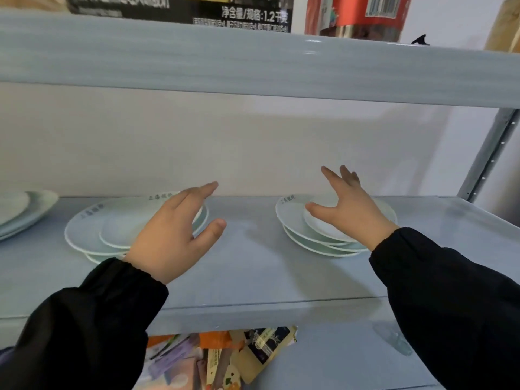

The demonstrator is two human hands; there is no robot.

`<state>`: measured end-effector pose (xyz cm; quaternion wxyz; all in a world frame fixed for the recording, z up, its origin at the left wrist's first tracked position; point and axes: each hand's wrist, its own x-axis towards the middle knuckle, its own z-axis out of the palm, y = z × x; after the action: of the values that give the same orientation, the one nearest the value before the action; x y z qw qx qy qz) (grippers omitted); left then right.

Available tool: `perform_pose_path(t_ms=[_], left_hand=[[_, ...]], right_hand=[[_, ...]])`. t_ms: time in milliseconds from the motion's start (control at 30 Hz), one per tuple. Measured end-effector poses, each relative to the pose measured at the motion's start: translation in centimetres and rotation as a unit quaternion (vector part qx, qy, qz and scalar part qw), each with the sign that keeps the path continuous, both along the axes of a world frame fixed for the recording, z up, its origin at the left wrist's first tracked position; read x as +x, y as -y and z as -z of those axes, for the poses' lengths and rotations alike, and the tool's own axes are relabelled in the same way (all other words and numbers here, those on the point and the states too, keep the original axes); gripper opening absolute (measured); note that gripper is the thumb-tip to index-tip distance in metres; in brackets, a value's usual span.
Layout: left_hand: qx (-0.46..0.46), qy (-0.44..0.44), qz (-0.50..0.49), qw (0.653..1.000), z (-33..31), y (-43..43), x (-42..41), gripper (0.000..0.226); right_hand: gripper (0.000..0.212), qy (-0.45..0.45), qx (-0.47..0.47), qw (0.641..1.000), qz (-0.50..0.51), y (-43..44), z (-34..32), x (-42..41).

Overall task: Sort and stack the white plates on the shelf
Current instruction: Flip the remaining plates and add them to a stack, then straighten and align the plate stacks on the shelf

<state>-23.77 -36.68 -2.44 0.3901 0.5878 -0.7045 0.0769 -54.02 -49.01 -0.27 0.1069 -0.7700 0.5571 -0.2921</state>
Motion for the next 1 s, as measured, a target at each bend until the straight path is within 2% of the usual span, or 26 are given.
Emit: perform_pose_path(t_ms=[267,533,767,1000], left_hand=[[0.000,-0.030,-0.117,0.993,-1.5,-6.0,4.5,0.060],[0.004,-0.014,-0.271,0.962,-2.1,-13.5,7.5,0.068],[0.019,-0.050,-0.358,0.932,-1.0,-17.6,7.7,0.063],[0.036,-0.059,-0.363,0.929,0.5,-17.1,10.1,0.062]], right_hand=[[0.090,0.031,-0.027,0.986,-0.163,-1.0,-0.9,9.0],[0.090,0.028,-0.001,0.956,-0.293,-1.3,-0.9,16.6],[0.092,0.060,0.051,0.933,-0.350,-1.6,1.3,19.9],[0.094,0.063,0.069,0.932,-0.349,-1.4,3.0,21.5]])
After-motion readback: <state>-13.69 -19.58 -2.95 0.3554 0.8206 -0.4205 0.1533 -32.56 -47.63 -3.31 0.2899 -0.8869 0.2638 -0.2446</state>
